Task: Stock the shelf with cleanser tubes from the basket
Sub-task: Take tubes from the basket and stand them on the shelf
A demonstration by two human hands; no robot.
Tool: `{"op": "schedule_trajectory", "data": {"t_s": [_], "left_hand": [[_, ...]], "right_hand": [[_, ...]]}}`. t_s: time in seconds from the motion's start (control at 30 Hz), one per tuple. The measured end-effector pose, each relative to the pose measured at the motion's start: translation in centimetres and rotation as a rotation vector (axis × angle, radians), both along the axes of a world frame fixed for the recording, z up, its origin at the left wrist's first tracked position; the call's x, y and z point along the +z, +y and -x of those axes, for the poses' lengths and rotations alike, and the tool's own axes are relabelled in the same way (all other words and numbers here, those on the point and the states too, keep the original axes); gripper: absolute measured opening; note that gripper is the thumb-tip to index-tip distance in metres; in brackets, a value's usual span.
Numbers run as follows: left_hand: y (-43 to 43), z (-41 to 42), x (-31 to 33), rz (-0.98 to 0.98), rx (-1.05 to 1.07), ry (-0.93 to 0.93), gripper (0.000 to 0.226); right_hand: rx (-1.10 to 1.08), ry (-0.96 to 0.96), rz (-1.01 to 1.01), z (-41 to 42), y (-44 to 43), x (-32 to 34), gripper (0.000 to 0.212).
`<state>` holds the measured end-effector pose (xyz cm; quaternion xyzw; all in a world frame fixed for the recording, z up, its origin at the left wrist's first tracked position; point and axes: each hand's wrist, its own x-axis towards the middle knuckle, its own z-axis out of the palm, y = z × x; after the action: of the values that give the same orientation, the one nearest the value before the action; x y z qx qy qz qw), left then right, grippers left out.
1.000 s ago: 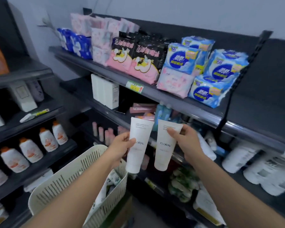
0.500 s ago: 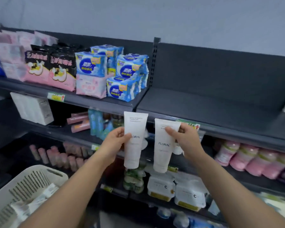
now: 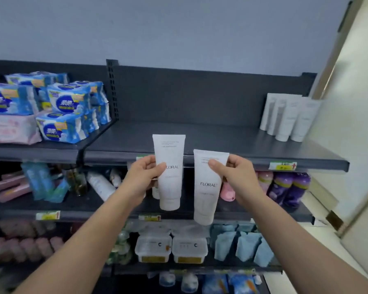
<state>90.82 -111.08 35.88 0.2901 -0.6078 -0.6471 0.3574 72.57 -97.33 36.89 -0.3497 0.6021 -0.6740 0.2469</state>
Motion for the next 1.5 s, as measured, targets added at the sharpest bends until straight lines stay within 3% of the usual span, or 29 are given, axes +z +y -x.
{"op": "schedule_trajectory", "data": {"t_s": [0.47, 1.03, 1.5], "left_hand": [[2.6, 15.2, 4.9, 0.093, -0.219, 0.083, 0.014], [0.6, 37.5, 7.9, 0.125, -0.356, 0.162, 0.016], [1.6, 47.0, 5.1, 0.121, -0.305, 0.050, 0.016]], "right_hand": [[-0.266, 0.095, 0.078, 12.1, 5.8, 3.9, 0.006], [-0.426, 0.174, 0.125, 30.8, 5.5, 9.6, 0.014], [-0.452, 0.123, 0.110, 41.2, 4.5, 6.7, 0.012]]}}
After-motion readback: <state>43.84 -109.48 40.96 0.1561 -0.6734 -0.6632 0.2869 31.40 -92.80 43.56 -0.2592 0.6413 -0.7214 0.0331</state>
